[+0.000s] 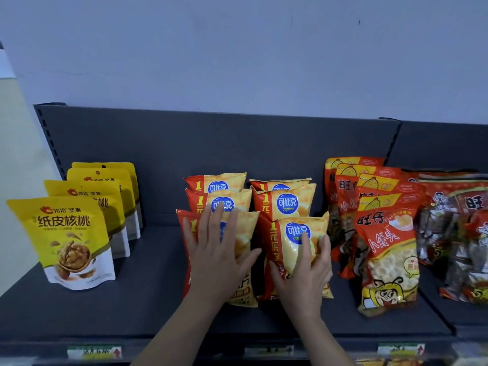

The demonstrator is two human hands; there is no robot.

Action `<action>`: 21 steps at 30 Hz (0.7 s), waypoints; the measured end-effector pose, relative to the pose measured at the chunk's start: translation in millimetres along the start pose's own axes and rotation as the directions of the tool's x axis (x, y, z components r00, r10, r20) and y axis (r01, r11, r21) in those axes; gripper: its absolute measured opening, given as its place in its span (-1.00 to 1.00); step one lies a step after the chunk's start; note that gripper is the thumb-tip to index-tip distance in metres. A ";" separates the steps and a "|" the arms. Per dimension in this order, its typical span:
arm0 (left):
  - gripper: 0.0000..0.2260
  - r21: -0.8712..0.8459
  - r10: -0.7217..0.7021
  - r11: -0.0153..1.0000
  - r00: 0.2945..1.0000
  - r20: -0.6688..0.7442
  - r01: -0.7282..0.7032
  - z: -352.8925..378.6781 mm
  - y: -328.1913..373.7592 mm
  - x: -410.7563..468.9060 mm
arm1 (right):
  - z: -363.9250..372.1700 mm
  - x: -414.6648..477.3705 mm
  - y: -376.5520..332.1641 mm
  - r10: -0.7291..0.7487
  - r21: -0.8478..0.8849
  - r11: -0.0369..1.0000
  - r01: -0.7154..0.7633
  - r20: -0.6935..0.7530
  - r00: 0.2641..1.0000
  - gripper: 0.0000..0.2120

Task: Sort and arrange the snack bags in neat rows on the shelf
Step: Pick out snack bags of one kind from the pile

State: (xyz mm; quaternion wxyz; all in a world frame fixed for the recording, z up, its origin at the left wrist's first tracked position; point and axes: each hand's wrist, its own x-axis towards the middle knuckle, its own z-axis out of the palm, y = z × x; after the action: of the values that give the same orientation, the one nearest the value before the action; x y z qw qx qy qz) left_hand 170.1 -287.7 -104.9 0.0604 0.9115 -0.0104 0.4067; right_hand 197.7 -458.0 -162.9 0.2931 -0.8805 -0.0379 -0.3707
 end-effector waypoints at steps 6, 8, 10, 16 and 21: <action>-0.73 -0.006 0.151 0.988 0.964 0.218 -0.153 -7.7 36.1 69.3 | -13.9 -6.1 9.6 0.051 0.063 0.996 -0.061 0.148 0.988 0.09; -0.76 0.064 0.201 0.970 0.918 0.341 -0.236 -1.4 43.5 84.3 | -19.0 -7.9 14.3 0.111 0.093 0.986 -0.136 0.237 0.965 0.15; -0.77 0.104 0.220 0.952 0.879 0.422 -0.288 4.5 47.2 94.6 | -24.2 -8.3 17.5 0.117 0.106 0.982 -0.155 0.299 0.947 0.17; -0.91 0.183 0.221 0.925 0.864 0.452 -0.332 7.6 53.8 107.5 | -26.2 -7.5 15.0 0.102 0.063 0.990 -0.127 0.301 0.948 0.20; -0.86 0.193 0.202 0.936 0.899 0.388 -0.293 8.1 51.3 107.9 | -18.8 -5.7 9.0 0.074 0.023 0.996 -0.086 0.330 0.941 0.23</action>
State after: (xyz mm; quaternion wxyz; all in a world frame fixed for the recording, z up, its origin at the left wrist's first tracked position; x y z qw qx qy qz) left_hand 244.8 -336.4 -25.0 -0.1087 0.9621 -0.0875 0.2341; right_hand 184.3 -474.8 -160.7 0.3138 -0.9252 -0.0573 -0.2055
